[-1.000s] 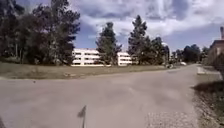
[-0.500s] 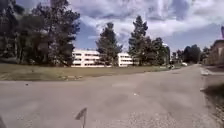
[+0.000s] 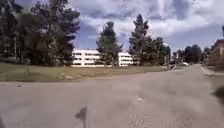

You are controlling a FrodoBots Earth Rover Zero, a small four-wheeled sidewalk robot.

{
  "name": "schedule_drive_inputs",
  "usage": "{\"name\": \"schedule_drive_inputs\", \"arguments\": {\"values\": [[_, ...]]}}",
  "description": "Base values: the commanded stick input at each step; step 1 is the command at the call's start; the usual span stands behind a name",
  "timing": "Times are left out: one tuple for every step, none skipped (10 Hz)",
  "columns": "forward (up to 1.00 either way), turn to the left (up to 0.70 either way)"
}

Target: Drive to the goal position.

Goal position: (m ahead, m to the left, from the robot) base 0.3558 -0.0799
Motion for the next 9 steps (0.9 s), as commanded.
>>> {"name": "schedule_drive_inputs", "arguments": {"values": [[0.7,-0.27],[0.7,-0.27],[0.7,-0.27],[0.7,-0.27],[0.7,-0.27],[0.7,-0.27],[0.7,-0.27],[0.7,-0.27],[0.7,-0.27]]}}
